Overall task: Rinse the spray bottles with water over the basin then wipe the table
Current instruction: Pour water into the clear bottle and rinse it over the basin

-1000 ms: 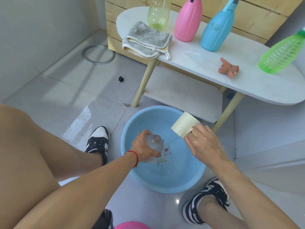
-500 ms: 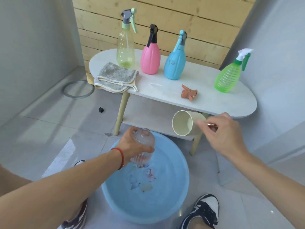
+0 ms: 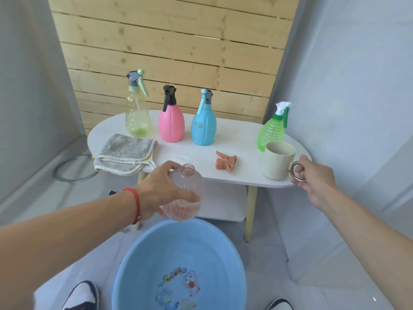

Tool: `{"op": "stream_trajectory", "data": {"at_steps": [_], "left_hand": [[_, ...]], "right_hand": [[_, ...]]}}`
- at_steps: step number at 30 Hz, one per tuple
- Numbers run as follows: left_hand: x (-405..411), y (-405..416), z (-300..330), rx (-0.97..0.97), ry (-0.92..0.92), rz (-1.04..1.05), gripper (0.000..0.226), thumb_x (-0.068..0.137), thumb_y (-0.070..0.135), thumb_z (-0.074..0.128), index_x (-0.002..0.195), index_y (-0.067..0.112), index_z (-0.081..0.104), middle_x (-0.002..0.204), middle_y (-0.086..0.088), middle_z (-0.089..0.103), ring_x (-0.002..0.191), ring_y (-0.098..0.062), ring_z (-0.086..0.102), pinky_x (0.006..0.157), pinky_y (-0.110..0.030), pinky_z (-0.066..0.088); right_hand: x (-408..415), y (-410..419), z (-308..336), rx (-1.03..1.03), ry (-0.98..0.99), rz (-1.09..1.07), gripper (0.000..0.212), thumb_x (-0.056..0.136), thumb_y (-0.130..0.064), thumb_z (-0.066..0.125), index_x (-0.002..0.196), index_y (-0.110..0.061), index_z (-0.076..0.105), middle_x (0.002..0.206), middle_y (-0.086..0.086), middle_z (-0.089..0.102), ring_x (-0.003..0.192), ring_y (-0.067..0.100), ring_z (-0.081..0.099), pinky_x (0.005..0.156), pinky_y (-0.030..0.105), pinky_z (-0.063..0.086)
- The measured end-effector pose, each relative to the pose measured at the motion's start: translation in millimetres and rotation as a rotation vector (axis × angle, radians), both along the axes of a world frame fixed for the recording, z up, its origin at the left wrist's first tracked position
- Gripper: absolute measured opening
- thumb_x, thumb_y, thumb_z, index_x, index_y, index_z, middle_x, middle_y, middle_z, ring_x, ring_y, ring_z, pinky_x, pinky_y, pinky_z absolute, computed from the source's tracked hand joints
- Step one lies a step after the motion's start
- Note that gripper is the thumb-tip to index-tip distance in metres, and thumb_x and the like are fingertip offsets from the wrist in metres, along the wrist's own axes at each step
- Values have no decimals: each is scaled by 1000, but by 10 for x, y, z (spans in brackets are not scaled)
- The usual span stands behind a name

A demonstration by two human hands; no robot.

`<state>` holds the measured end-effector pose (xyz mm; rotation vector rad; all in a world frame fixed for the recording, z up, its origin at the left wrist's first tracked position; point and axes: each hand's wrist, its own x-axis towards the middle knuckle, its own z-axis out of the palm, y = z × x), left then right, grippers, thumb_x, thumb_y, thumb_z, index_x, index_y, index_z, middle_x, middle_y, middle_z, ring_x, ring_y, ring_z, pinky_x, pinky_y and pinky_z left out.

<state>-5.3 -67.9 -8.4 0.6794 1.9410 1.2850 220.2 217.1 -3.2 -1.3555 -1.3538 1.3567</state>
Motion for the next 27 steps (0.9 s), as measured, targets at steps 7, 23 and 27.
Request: {"op": "stream_trajectory", "data": {"at_steps": [7,23,27], "left_hand": [[-99,115,13,3,-29,-26,69,61,17,96,116,36,59,115,13,54,97,-17,59,57,-35,54],[-362,51,-102,-46,-53,-49,87,35,36,94,115,40,59,122,5,56,94,-24,61,57,-34,51],[-423,-36,-162,-80,-45,-34,88,31,42,92,113,43,59,124,6,55,102,-26,63,56,-32,53]], "right_hand": [[-154,-42,-14,130,-454,54,43,102,-41,48,87,-8,72,100,13,68,83,32,64,78,40,56],[-1146,-300,-559,1187,-879,982,47,96,-32,70,138,-19,51,126,-6,57,136,9,41,123,46,25],[-1121,-315,-516,1278,-780,956,32,99,-26,67,129,-16,63,105,-6,63,106,20,60,123,45,26]]}}
